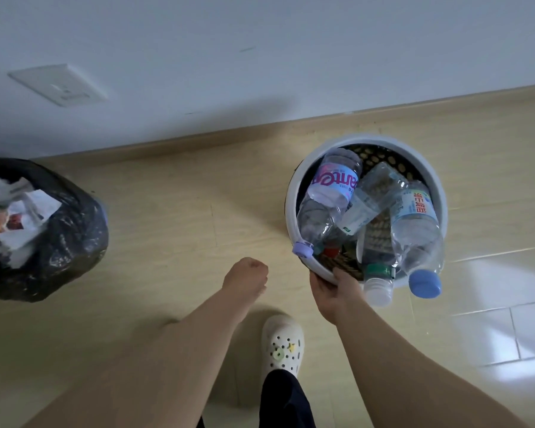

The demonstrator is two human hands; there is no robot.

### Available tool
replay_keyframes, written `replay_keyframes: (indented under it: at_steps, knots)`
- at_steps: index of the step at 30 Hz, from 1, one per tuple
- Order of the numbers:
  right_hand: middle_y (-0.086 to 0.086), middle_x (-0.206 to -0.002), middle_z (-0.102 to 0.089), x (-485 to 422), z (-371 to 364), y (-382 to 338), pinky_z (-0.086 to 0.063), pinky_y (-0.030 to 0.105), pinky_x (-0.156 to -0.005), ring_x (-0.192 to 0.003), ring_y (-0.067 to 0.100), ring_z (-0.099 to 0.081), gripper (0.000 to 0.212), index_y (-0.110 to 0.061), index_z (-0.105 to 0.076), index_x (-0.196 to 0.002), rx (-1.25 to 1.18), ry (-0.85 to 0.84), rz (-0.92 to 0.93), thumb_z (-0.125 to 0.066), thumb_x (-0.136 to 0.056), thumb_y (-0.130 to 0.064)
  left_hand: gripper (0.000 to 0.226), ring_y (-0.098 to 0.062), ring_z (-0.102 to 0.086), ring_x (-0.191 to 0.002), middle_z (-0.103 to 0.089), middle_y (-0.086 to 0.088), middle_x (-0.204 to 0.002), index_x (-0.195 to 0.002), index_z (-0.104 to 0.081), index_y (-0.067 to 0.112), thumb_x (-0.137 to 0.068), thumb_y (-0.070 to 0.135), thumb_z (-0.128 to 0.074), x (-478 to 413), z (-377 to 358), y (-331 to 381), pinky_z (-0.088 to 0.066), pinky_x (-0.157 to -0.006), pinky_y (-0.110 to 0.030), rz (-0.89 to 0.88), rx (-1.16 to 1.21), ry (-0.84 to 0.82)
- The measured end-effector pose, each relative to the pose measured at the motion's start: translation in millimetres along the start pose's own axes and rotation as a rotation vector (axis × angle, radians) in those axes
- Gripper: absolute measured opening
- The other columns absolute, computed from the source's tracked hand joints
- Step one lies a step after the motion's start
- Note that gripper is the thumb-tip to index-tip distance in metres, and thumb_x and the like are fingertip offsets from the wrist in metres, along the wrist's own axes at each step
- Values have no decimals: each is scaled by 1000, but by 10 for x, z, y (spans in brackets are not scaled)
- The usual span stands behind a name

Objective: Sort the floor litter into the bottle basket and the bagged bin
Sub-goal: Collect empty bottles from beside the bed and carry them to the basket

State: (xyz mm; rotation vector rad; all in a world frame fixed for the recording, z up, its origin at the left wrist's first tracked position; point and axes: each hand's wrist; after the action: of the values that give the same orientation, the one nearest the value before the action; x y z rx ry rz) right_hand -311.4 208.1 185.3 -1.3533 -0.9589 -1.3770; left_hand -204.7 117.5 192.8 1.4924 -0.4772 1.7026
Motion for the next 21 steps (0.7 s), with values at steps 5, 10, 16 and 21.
replay_keyframes:
  at_steps: [5, 10, 16, 21]
  knots:
    - [20, -133, -52, 139, -55, 224, -45, 39, -90, -123, 34, -51, 36, 0, -43, -134, 105, -57, 69, -43, -98, -5, 15, -15, -52, -62, -55, 1, -73, -79, -51, 18, -92, 16, -43, -56, 322, -132, -33, -51, -22, 12, -31, 23]
    - [18, -102, -59, 262, -219, 689, -45, 40, -89, -113, 34, -55, 39, 1, -42, -133, 403, -80, 110, -46, -95, 1, 17, -15, -52, -63, -54, 0, -74, -76, -48, 19, -93, 17, -42, -102, 755, -267, -34, -53, -23, 3, -13, 5]
    - [10, -83, -57, 291, -555, 1463, -45, 39, -87, -86, 29, -57, 39, -1, -43, -132, 565, -144, 143, -44, -93, 3, 13, -22, -54, -75, -55, -2, -76, -82, -49, 15, -94, 15, -43, -231, 1487, -581, -36, -57, -25, -26, 18, 14]
    - [13, -98, -59, 194, -874, 2239, -44, 36, -85, -95, 29, -55, 39, -1, -44, -134, 568, -193, 75, -46, -94, 1, 28, -11, -50, -58, -51, 0, -72, -69, -44, 18, -96, 8, -40, -440, 2219, -971, -35, -52, -22, 17, 115, 77]
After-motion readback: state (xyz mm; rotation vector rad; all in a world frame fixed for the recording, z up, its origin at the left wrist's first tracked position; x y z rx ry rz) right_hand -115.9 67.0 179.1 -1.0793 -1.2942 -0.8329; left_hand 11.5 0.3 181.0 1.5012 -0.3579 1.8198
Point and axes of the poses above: each hand's wrist, its own x-axis away from the middle knuckle, its own z-axis out of the back of the hand, y = z × x
